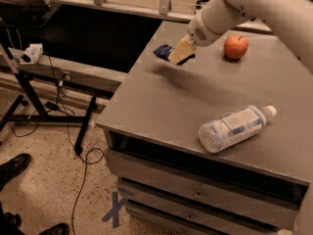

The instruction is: Move rxbar blueberry near blue plastic bottle

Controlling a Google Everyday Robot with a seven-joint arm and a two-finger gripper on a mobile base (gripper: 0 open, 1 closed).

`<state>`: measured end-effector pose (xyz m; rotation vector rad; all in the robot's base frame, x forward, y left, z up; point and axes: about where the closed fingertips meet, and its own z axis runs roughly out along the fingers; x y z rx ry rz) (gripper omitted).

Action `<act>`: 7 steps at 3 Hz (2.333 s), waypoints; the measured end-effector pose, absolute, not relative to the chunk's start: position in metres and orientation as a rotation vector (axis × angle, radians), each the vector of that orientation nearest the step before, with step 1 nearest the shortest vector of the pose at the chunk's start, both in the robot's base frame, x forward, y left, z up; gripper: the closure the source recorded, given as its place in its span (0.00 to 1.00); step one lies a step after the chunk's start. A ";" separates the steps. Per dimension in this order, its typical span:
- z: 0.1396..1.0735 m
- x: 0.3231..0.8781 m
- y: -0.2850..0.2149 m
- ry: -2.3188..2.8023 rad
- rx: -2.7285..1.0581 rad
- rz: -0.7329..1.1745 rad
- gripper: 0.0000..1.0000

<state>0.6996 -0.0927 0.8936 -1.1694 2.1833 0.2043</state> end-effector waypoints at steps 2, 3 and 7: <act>0.908 0.677 -0.171 2.148 -1.323 0.196 1.00; 0.893 0.655 -0.205 2.175 -1.356 0.210 1.00; 0.862 0.588 -0.285 2.391 -1.226 0.180 1.00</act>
Offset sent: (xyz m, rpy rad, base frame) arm -0.0420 -0.1329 0.0102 -0.0930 0.0378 0.1494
